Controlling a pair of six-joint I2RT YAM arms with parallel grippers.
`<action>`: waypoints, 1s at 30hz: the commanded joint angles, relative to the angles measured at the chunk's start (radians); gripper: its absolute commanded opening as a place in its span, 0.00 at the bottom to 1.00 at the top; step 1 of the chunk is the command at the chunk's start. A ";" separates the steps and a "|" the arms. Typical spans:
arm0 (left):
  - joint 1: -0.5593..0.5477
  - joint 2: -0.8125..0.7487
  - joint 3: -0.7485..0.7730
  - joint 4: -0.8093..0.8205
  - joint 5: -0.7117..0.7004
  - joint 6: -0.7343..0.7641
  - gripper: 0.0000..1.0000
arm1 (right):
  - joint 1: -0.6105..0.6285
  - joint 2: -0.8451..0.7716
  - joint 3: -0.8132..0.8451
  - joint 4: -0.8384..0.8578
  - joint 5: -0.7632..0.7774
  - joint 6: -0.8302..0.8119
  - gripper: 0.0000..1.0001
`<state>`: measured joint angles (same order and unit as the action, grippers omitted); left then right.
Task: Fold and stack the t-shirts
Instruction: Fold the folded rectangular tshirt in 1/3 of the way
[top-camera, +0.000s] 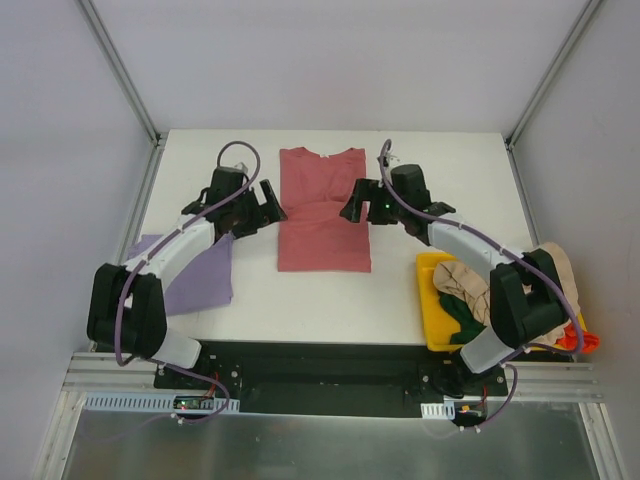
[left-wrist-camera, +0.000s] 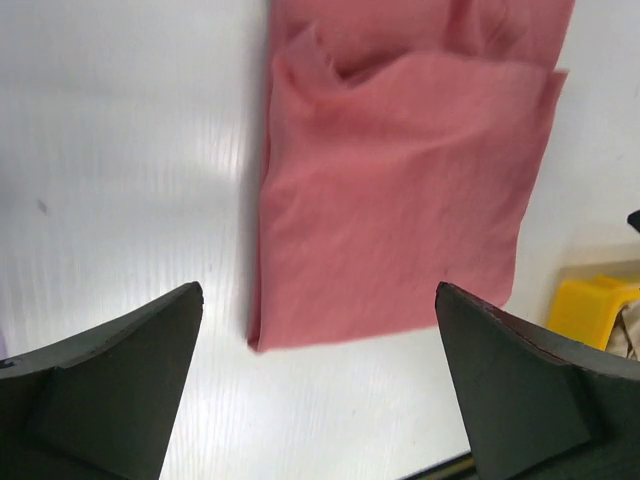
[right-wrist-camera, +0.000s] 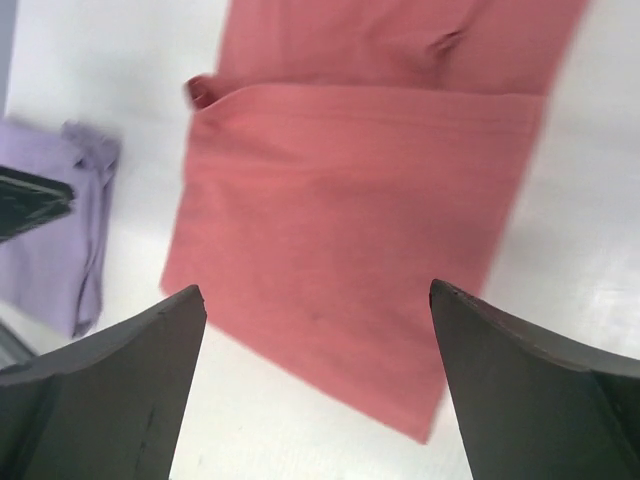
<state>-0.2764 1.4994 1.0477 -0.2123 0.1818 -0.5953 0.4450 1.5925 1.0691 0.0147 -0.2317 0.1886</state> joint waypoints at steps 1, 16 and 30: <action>-0.029 -0.119 -0.178 -0.019 -0.005 -0.086 0.99 | 0.107 0.001 0.003 -0.001 -0.087 -0.052 0.96; -0.052 -0.361 -0.425 -0.056 -0.094 -0.155 0.99 | 0.169 0.596 0.580 -0.036 -0.124 0.035 0.96; -0.080 -0.174 -0.276 -0.042 -0.070 -0.146 0.95 | 0.155 0.177 0.331 -0.099 0.038 -0.099 0.96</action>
<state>-0.3412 1.2625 0.6773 -0.2737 0.1024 -0.7464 0.5972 2.0804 1.5528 -0.0658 -0.3264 0.1741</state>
